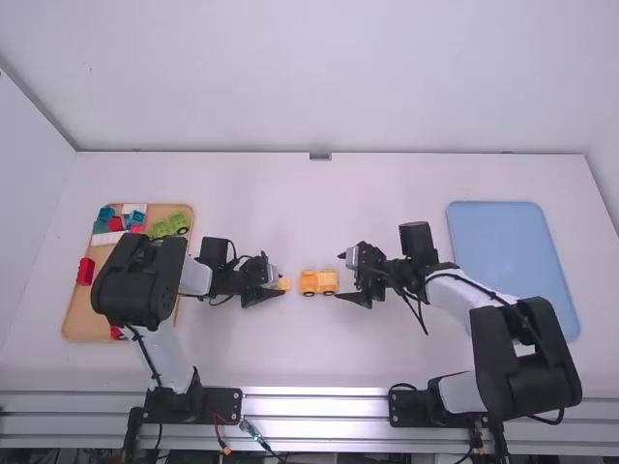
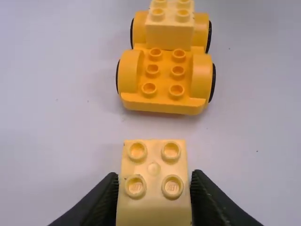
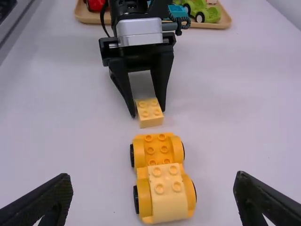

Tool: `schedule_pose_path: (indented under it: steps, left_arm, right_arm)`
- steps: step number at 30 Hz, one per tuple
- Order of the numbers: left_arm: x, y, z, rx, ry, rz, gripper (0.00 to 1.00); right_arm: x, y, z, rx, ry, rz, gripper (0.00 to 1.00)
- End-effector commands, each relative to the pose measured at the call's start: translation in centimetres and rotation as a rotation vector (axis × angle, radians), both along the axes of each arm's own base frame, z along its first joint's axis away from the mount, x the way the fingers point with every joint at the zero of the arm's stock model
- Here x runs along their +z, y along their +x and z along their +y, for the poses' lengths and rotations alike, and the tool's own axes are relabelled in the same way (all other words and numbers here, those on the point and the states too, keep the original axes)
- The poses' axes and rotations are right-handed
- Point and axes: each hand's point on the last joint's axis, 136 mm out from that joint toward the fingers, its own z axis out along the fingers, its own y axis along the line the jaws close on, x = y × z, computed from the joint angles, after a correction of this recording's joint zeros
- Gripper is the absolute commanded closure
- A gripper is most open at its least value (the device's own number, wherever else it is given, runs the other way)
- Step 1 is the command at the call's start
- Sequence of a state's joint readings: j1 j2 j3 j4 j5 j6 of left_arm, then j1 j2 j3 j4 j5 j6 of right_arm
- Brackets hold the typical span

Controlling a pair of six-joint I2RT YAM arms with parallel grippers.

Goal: Assemble lego blocks to make yellow taxi

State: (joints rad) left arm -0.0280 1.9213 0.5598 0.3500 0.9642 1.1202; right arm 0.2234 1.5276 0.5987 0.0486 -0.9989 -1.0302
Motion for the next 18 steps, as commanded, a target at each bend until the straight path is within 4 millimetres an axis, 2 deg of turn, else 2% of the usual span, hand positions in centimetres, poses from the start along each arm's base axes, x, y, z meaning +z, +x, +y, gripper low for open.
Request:
schedule_pose_path:
  steps: [1,10,18]
  left_arm:
    - [-0.3,-0.4,0.0,0.006,-0.013,0.036,0.62]
    - [0.7,0.5,-0.2,0.001,-0.023,0.03,0.67]
    - [3.9,1.2,-0.7,-0.021,-0.08,-0.04,0.75]
  right_arm:
    - [0.6,-0.2,0.0,0.003,0.012,-0.009,0.09]
    - [-0.4,-0.2,-0.1,-0.004,-0.009,0.004,0.09]
    - [-3.9,0.3,1.1,0.047,0.044,0.047,0.05]
